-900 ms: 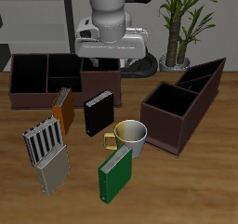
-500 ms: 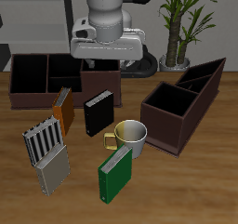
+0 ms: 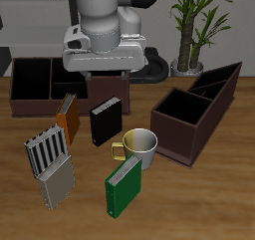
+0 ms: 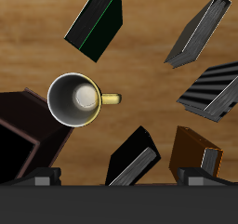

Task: Place the orange book into the left desk caddy's right compartment and place the striped book into the back desk caddy's front compartment and place the yellow book into the back desk caddy's back compartment

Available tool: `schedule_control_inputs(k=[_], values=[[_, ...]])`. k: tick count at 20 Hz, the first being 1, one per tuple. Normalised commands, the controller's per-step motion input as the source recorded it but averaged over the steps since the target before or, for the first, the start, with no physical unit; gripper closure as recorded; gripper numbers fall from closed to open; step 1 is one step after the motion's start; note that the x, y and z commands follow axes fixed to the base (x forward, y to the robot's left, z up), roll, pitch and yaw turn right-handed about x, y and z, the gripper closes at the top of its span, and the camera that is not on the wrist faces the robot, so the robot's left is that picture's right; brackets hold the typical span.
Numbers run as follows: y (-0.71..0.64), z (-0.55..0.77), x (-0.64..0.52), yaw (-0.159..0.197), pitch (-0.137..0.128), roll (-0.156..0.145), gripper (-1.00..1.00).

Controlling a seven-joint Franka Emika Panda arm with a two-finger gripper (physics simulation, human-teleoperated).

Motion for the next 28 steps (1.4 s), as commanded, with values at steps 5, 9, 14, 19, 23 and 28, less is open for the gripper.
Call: schedule_control_inputs(k=[5,9,14,19,23,28], values=[[-0.19,0.11,0.3,-0.03,0.002,-0.018,-1.0],[-0.09,0.03,0.09,0.011,-0.018,-0.022,-1.0],[-0.18,0.01,0.04,-0.013,-0.008,-0.013,-1.0],[-0.49,-0.05,-0.24,-0.023,-0.026,-0.005,-1.0],[-0.57,-0.15,-0.34,-0.003,-0.026,0.006,-1.0],[-0.52,-0.09,-0.13,-0.024,-0.012,-0.046,-1.0]])
